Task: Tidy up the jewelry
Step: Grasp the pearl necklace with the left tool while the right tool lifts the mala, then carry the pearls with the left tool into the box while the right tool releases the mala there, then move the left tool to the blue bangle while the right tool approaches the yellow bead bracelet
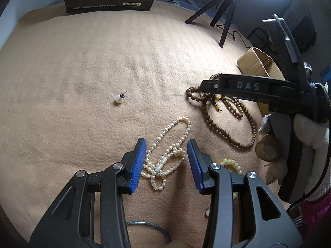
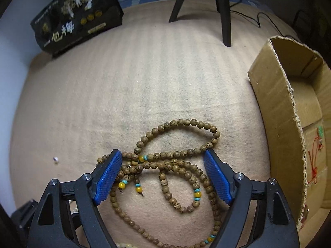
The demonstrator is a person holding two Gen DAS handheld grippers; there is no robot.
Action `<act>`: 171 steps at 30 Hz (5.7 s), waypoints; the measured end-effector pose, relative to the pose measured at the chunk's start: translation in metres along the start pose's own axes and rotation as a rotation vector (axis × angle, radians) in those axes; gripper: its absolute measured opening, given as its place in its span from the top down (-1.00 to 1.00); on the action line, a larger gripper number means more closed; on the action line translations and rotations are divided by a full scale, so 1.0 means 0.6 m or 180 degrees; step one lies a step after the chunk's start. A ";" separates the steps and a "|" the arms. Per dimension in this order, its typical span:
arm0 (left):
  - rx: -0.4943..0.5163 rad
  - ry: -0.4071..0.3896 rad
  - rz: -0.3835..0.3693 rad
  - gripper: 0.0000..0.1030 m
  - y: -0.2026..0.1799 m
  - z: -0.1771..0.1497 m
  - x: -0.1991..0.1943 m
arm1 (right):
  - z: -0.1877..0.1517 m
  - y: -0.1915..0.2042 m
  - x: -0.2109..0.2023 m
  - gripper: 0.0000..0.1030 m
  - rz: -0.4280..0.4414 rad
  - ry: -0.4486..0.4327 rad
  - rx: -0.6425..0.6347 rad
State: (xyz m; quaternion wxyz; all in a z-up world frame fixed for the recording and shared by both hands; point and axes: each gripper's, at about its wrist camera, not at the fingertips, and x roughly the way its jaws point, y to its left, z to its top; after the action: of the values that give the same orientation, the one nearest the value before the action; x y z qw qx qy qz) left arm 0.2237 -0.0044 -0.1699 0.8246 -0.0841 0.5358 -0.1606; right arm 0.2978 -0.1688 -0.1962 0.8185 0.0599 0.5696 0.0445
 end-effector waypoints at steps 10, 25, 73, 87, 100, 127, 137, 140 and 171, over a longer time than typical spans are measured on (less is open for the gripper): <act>0.0100 0.0023 0.0038 0.19 -0.008 -0.009 0.000 | -0.015 0.015 -0.005 -0.43 -0.0016 0.0202 -0.0527; 0.0518 0.0077 0.0529 0.62 -0.040 -0.026 0.022 | -0.047 0.016 -0.026 0.26 -0.0058 0.0220 -0.0967; 0.0267 -0.0973 -0.0501 0.97 -0.182 0.018 -0.245 | -0.064 -0.102 -0.448 0.79 0.0415 -0.1553 -0.0647; 0.0663 -0.1045 -0.0749 0.97 -0.334 0.079 -0.244 | -0.068 -0.231 -0.489 0.79 0.0211 -0.1748 -0.0252; 0.0820 -0.1002 -0.0821 0.97 -0.425 0.147 -0.174 | -0.069 -0.323 -0.423 0.79 -0.0011 -0.1407 -0.0006; 0.0856 -0.0917 -0.0707 0.97 -0.467 0.198 -0.108 | -0.070 -0.362 -0.274 0.79 -0.0094 -0.0644 0.0054; 0.0774 -0.0575 -0.0528 0.97 -0.443 0.188 -0.025 | -0.077 -0.356 -0.231 0.72 -0.0084 -0.0387 -0.0004; 0.0822 -0.0492 -0.0458 0.97 -0.442 0.180 -0.009 | -0.079 -0.351 -0.227 0.22 -0.0179 -0.0359 -0.0046; 0.0784 -0.0738 0.0174 0.30 -0.235 0.073 -0.187 | -0.126 -0.199 -0.321 -0.37 0.0404 -0.0913 -0.0462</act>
State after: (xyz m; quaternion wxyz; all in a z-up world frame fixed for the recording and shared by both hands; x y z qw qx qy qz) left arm 0.1969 -0.0981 -0.0119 0.8890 0.0142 0.4155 -0.1918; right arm 0.1604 -0.3105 -0.0614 0.8891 0.0422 0.4374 0.1281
